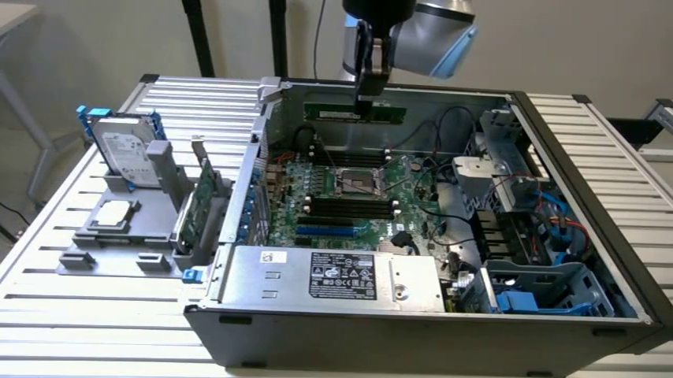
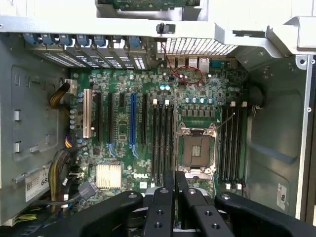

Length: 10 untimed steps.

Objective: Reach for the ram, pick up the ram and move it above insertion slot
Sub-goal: 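Pick up the ram and move it above insertion slot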

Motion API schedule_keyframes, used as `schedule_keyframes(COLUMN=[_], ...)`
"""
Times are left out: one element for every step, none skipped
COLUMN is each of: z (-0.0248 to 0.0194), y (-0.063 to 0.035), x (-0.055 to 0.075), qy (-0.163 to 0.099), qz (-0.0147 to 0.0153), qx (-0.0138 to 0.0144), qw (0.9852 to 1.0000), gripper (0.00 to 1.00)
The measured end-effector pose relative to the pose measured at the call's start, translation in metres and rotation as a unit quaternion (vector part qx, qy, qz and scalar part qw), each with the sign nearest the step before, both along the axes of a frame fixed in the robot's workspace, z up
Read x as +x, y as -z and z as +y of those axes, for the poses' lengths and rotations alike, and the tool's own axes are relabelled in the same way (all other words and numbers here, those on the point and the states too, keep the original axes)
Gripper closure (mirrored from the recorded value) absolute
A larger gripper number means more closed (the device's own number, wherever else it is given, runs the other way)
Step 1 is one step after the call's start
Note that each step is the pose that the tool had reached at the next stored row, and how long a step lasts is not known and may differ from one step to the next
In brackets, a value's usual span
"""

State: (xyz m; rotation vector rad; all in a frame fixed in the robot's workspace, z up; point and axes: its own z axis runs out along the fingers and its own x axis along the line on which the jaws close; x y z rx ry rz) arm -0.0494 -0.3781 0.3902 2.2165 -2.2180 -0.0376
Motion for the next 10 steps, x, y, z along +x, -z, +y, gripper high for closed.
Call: schedule_keyframes(z=[0.0014, 0.0026, 0.0026, 0.0026, 0.0026, 0.0026, 0.0027, 0.0027, 0.0027, 0.0027], y=[0.0001, 0.0001, 0.0001, 0.0001, 0.0001, 0.0001, 0.0001, 0.0001, 0.0001, 0.0001], x=[0.0001, 0.0001, 0.0002, 0.0002, 0.0002, 0.0002, 0.0002, 0.0002, 0.0002, 0.0002], qy=[0.001, 0.003, 0.003, 0.003, 0.003, 0.003, 0.003, 0.003, 0.003, 0.003], qz=[0.0, 0.0, 0.0, 0.0, 0.0001, 0.0001, 0.0001, 0.0001, 0.0001, 0.0001], qx=[0.0, 0.0001, 0.0, 0.0, 0.0, 0.0, 0.0, 0.0, 0.0, 0.0], qw=[1.0, 1.0, 1.0, 1.0, 1.0, 1.0, 1.0, 1.0, 1.0, 1.0], gripper=[0.87, 0.87, 0.87, 0.87, 0.87, 0.87, 0.87, 0.87, 0.87, 0.87])
